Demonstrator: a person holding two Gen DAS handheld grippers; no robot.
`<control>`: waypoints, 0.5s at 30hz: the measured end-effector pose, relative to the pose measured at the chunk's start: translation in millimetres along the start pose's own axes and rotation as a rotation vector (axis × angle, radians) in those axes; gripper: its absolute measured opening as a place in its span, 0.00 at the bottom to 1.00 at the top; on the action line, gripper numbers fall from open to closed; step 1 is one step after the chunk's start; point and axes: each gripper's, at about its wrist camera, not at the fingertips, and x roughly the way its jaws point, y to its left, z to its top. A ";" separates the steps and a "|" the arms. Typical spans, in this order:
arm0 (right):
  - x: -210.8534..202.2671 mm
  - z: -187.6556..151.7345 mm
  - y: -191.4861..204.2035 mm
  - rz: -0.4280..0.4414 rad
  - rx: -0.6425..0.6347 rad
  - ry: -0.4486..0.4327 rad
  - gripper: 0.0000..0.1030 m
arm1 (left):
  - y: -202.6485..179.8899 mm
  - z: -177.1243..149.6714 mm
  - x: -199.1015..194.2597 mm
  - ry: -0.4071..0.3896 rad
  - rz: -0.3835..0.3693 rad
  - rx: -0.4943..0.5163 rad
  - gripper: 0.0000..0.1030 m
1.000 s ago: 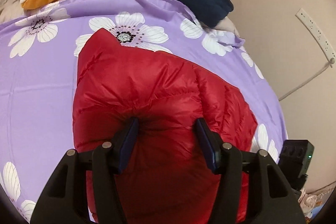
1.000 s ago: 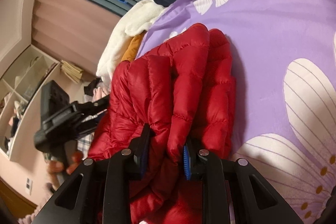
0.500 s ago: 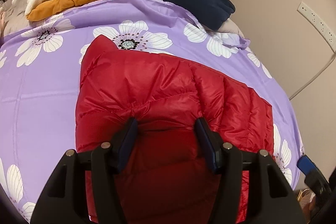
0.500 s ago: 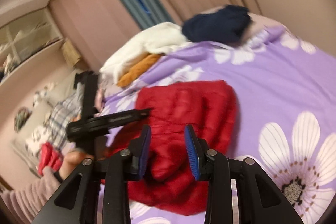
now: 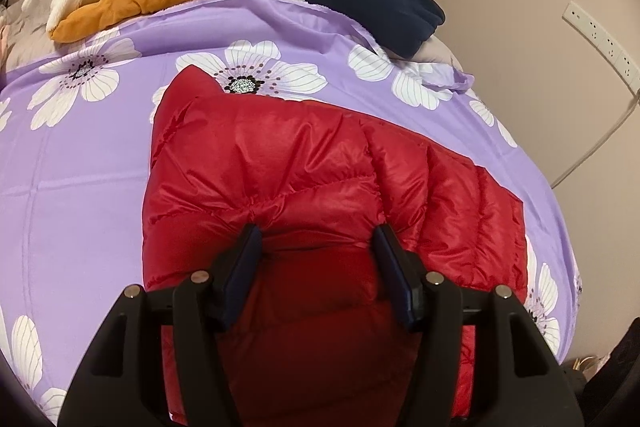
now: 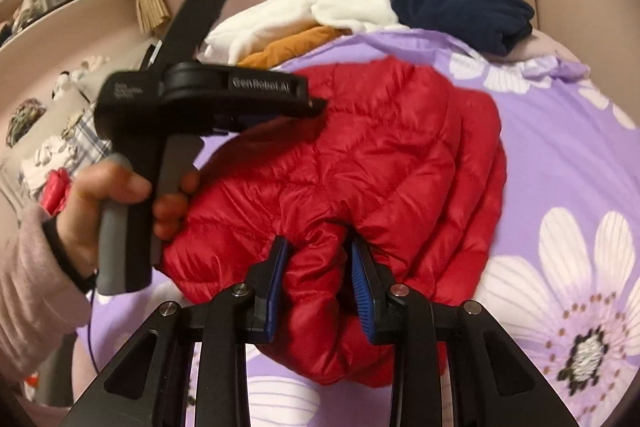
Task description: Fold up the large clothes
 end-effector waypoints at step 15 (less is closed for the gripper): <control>7.4 -12.2 1.6 0.000 0.013 -0.020 0.31 | 0.2 -5.1 -2.4 -0.027 0.014 0.006 0.59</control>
